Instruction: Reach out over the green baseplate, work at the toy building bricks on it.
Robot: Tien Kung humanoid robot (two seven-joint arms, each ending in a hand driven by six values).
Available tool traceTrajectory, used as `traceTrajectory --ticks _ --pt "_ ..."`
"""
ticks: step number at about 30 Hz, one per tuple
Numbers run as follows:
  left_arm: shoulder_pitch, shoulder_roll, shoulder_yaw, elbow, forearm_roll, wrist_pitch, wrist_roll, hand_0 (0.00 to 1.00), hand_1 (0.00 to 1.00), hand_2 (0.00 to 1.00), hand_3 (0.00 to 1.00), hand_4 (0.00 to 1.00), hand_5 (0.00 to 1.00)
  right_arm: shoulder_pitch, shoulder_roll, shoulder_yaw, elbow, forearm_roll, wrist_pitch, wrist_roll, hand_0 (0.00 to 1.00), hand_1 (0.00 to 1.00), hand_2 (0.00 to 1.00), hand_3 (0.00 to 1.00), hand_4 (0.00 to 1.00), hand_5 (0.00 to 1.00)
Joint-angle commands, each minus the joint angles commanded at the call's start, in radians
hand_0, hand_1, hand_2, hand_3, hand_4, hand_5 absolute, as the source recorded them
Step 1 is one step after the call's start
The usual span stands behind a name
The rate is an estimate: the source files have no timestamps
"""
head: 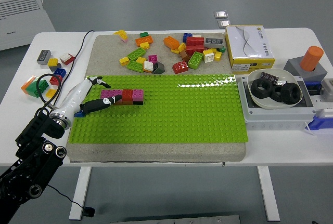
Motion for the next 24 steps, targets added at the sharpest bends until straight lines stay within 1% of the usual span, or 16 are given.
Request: traceTrajectory --ticks 3,5,6,9,11,12,14,17,18,21,23,24 --pt "0.017 0.001 -0.015 -0.049 -0.024 0.011 -0.008 0.96 0.918 0.93 0.678 0.948 0.637 -0.001 0.008 0.004 0.0 -0.012 0.003 -0.001 0.519 0.613 0.732 0.815 0.919 0.998" --pt "0.046 0.006 -0.031 -0.097 -0.044 0.028 -0.012 0.96 0.918 0.93 0.678 0.948 0.637 -0.004 0.014 0.006 0.0 -0.016 0.006 0.0 0.519 0.613 0.732 0.815 0.919 0.998" --pt "0.058 0.008 -0.035 -0.112 -0.049 0.032 -0.013 0.941 0.891 0.917 0.699 0.89 0.568 -0.006 0.016 0.008 0.0 -0.017 0.007 0.0 0.519 0.618 0.737 0.814 0.917 0.998" --pt "0.111 0.027 -0.049 -0.171 -0.065 0.05 -0.025 0.941 0.891 0.917 0.699 0.89 0.568 -0.014 0.025 0.0 0.0 -0.008 0.011 0.002 0.519 0.618 0.737 0.814 0.917 0.998" --pt "0.145 0.041 -0.055 -0.198 -0.075 0.059 -0.04 0.941 0.891 0.917 0.699 0.89 0.568 -0.021 0.03 -0.022 0.0 0.017 0.011 0.002 0.519 0.618 0.737 0.814 0.917 0.998" --pt "0.167 0.049 -0.059 -0.208 -0.085 0.064 -0.056 0.871 0.826 0.855 0.679 0.812 0.413 -0.026 0.033 -0.042 0.0 0.038 0.008 0.002 0.519 0.621 0.732 0.813 0.908 0.998" --pt "0.205 0.062 -0.069 -0.219 -0.109 0.069 -0.098 0.871 0.826 0.855 0.679 0.812 0.413 -0.035 0.038 -0.086 0.0 0.084 0.001 0.001 0.519 0.621 0.732 0.813 0.908 0.998" --pt "0.246 0.071 -0.084 -0.223 -0.139 0.073 -0.159 0.871 0.826 0.855 0.679 0.812 0.413 -0.045 0.044 -0.146 0.0 0.151 -0.012 0.0 0.519 0.621 0.732 0.813 0.908 0.998" --pt "0.259 0.071 -0.089 -0.223 -0.148 0.076 -0.182 0.777 0.714 0.777 0.739 0.821 0.351 -0.048 0.045 -0.167 0.0 0.175 -0.016 -0.001 0.519 0.626 0.736 0.814 0.909 0.998" --pt "0.289 0.066 -0.101 -0.22 -0.166 0.094 -0.235 0.777 0.714 0.777 0.739 0.821 0.351 -0.049 0.042 -0.193 0.0 0.226 -0.022 0.0 0.519 0.626 0.736 0.814 0.909 0.998" --pt "0.312 0.065 -0.104 -0.218 -0.175 0.113 -0.273 0.777 0.714 0.777 0.739 0.821 0.351 -0.047 0.036 -0.179 0.0 0.231 -0.023 0.003 0.519 0.626 0.736 0.814 0.909 0.998" --pt "0.326 0.066 -0.104 -0.218 -0.182 0.132 -0.291 0.662 0.512 0.734 0.81 0.777 0.069 -0.045 0.031 -0.159 0.0 0.216 -0.021 0.004 0.519 0.616 0.728 0.811 0.913 0.998"
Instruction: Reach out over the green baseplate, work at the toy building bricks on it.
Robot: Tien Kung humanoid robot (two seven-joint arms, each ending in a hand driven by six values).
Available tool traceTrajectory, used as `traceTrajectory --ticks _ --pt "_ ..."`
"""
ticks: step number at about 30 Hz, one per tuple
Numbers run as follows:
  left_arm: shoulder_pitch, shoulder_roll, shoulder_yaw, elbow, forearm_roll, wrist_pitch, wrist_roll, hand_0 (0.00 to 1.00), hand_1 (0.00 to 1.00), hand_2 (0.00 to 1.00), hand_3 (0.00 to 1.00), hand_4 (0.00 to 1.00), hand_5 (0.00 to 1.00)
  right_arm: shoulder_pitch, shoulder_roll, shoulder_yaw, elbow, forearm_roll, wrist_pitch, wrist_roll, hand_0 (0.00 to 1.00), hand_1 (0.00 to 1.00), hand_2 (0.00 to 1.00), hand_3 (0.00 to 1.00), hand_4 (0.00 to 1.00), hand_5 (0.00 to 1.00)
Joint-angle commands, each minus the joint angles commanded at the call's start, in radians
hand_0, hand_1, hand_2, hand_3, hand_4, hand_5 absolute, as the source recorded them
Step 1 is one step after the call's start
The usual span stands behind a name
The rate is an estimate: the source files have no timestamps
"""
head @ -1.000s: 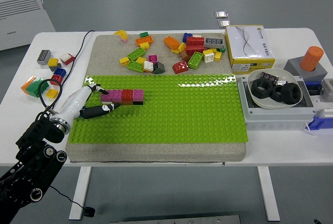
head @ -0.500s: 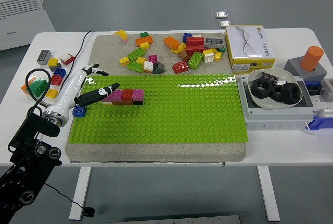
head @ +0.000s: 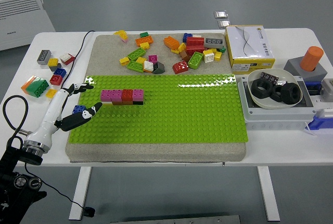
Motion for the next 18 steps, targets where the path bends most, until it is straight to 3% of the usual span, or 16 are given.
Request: traceTrajectory --ticks 5,6,7,11,12,17,18 --pt "0.055 0.015 0.003 0.006 -0.044 0.088 -0.052 0.662 0.512 0.734 0.81 0.777 0.069 0.005 -0.024 0.102 0.0 -0.085 0.011 0.004 0.519 0.616 0.728 0.811 0.913 0.998" --pt "0.062 0.017 0.007 0.011 -0.055 0.107 -0.06 0.528 0.354 0.744 0.831 0.69 0.036 0.005 -0.027 0.117 0.0 -0.087 0.011 0.002 0.519 0.616 0.728 0.807 0.908 0.998" --pt "0.067 0.017 0.012 0.016 -0.066 0.124 -0.066 0.528 0.354 0.744 0.831 0.69 0.036 0.005 -0.029 0.123 0.0 -0.083 0.01 0.0 0.519 0.616 0.728 0.807 0.908 0.998" --pt "0.068 -0.008 0.034 0.04 -0.12 0.197 -0.093 0.528 0.354 0.744 0.831 0.69 0.036 0.007 -0.036 0.144 0.0 -0.083 0.009 -0.003 0.519 0.616 0.728 0.807 0.908 0.998" --pt "0.065 -0.019 0.04 0.045 -0.135 0.217 -0.102 0.461 0.282 0.724 0.864 0.858 0.275 0.007 -0.037 0.15 0.0 -0.087 0.009 -0.003 0.52 0.633 0.74 0.81 0.905 0.998" --pt "0.044 -0.061 0.066 0.064 -0.195 0.302 -0.138 0.461 0.282 0.724 0.864 0.858 0.275 0.008 -0.04 0.167 0.0 -0.103 0.009 -0.006 0.52 0.633 0.74 0.81 0.905 0.998" --pt "0.042 -0.065 0.07 0.066 -0.201 0.315 -0.142 0.447 0.228 0.442 0.85 0.908 0.299 0.008 -0.04 0.168 0.0 -0.105 0.009 -0.006 0.52 0.63 0.737 0.81 0.901 0.998"
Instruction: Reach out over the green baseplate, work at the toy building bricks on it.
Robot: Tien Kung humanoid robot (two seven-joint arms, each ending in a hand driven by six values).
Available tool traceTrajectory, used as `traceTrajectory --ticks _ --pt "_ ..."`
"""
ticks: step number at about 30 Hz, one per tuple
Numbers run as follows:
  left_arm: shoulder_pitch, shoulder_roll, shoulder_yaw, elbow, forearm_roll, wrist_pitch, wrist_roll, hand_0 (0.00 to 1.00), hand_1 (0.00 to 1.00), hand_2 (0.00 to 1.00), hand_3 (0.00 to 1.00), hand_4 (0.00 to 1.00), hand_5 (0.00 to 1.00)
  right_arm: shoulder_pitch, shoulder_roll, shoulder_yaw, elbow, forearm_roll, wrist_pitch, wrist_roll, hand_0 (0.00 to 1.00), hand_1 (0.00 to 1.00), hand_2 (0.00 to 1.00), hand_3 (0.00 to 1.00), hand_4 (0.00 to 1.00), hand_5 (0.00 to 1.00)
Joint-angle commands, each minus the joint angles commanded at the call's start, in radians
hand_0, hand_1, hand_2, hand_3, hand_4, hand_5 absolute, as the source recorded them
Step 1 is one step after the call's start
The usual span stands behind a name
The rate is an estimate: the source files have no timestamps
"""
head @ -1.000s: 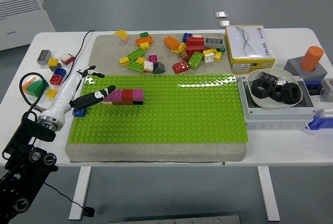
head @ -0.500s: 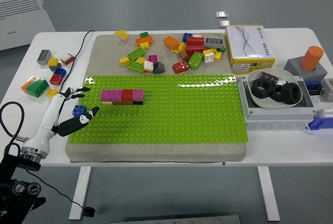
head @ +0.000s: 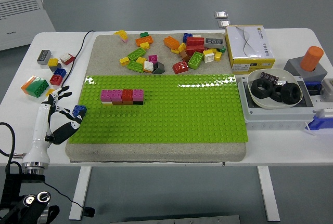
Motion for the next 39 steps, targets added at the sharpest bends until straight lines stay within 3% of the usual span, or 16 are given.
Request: traceTrajectory --ticks 5,6,11,12,17,18,23,24,29,30,35,36,39 --pt "-0.005 -0.006 -0.002 0.003 -0.02 0.056 -0.018 0.447 0.228 0.442 0.85 0.908 0.299 -0.001 -0.002 -0.001 0.0 0.0 -0.002 -0.002 0.52 0.63 0.737 0.81 0.901 0.998" --pt "-0.006 -0.006 -0.004 0.003 -0.022 0.063 -0.022 0.458 0.189 0.194 0.785 0.967 0.293 -0.001 -0.002 -0.002 0.0 0.001 -0.002 -0.002 0.52 0.627 0.736 0.811 0.898 0.998" --pt "-0.008 -0.008 -0.021 0.008 -0.059 0.11 -0.047 0.458 0.189 0.194 0.785 0.967 0.293 -0.002 0.0 -0.017 0.0 0.013 -0.004 -0.004 0.52 0.627 0.736 0.811 0.898 0.998" --pt "-0.008 -0.008 -0.022 0.009 -0.062 0.112 -0.047 0.519 0.194 0.141 0.531 0.998 0.285 -0.002 0.001 -0.019 0.0 0.015 -0.004 -0.005 0.52 0.629 0.739 0.811 0.895 0.998" --pt "-0.008 -0.008 -0.043 0.013 -0.07 0.125 -0.034 0.519 0.194 0.141 0.531 0.998 0.285 -0.002 0.006 -0.049 0.0 0.037 -0.007 -0.007 0.52 0.629 0.739 0.811 0.895 0.998" --pt "-0.007 -0.008 -0.048 0.013 -0.068 0.125 -0.032 0.511 0.156 0.109 0.464 0.998 0.227 -0.002 0.007 -0.053 0.0 0.04 -0.007 -0.007 0.52 0.629 0.738 0.81 0.894 0.998" --pt "-0.006 -0.01 -0.098 0.02 -0.028 0.125 -0.01 0.511 0.156 0.109 0.464 0.998 0.227 -0.002 0.012 -0.073 0.0 0.054 -0.008 -0.009 0.52 0.629 0.738 0.81 0.894 0.998" --pt "-0.006 -0.009 -0.108 0.022 -0.017 0.124 -0.002 0.513 0.151 0.104 0.418 0.998 0.168 -0.002 0.012 -0.076 0.0 0.055 -0.008 -0.009 0.52 0.63 0.741 0.811 0.894 0.998" --pt "-0.007 0.012 -0.167 0.015 0.068 0.046 0.082 0.513 0.151 0.104 0.418 0.998 0.168 -0.002 0.012 -0.083 0.0 0.061 -0.009 -0.009 0.52 0.63 0.741 0.811 0.894 0.998" --pt "-0.009 0.019 -0.174 0.014 0.082 0.03 0.096 0.59 0.191 0.152 0.629 0.964 0.039 -0.001 0.012 -0.084 0.0 0.062 -0.01 -0.009 0.52 0.631 0.74 0.811 0.892 0.998" --pt "-0.04 0.071 -0.198 0.002 0.184 -0.086 0.195 0.59 0.191 0.152 0.629 0.964 0.039 0.002 0.011 -0.083 0.0 0.061 -0.011 -0.009 0.52 0.631 0.74 0.811 0.892 0.998" --pt "-0.047 0.081 -0.198 -0.001 0.203 -0.106 0.211 0.711 0.286 0.23 0.621 0.979 0.117 0.003 0.01 -0.082 0.0 0.059 -0.011 -0.009 0.52 0.631 0.74 0.811 0.892 0.998" --pt "-0.069 0.096 -0.204 -0.014 0.257 -0.161 0.234 0.711 0.286 0.23 0.621 0.979 0.117 0.007 0.012 -0.076 0.0 0.051 -0.011 -0.009 0.52 0.631 0.74 0.811 0.892 0.998"
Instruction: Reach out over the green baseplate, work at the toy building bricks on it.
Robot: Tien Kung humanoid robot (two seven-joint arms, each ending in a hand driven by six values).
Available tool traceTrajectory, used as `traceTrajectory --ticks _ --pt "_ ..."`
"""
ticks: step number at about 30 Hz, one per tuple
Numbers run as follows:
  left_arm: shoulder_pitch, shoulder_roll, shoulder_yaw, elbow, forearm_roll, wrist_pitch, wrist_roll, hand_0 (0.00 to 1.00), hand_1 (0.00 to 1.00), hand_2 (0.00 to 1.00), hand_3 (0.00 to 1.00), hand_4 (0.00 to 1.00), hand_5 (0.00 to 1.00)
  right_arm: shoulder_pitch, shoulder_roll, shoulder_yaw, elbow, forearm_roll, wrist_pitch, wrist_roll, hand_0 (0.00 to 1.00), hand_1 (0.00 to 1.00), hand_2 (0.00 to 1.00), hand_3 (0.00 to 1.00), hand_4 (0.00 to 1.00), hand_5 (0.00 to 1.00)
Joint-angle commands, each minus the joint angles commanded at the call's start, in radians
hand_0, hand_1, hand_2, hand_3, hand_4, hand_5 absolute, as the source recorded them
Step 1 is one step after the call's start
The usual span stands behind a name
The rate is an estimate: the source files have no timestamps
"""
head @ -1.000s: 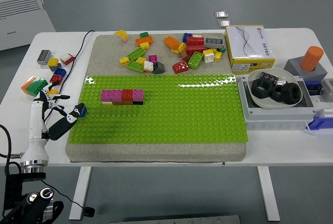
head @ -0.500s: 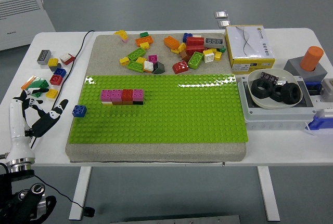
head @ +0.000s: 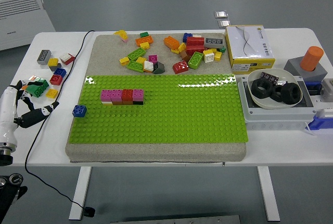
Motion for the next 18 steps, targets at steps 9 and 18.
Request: traceTrajectory --ticks 9,18 --pt "-0.025 -0.079 -0.079 -0.037 0.044 -0.026 -0.031 0.724 0.316 0.26 0.602 0.989 0.162 0.002 0.011 0.024 0.0 -0.037 0.009 0.002 0.52 0.631 0.741 0.812 0.893 0.998" --pt "-0.037 -0.062 -0.054 -0.026 0.158 -0.146 0.022 0.973 0.955 0.961 0.557 0.794 0.002 0.005 0.016 -0.003 0.0 -0.036 0.013 0.003 0.52 0.632 0.747 0.811 0.89 0.998"
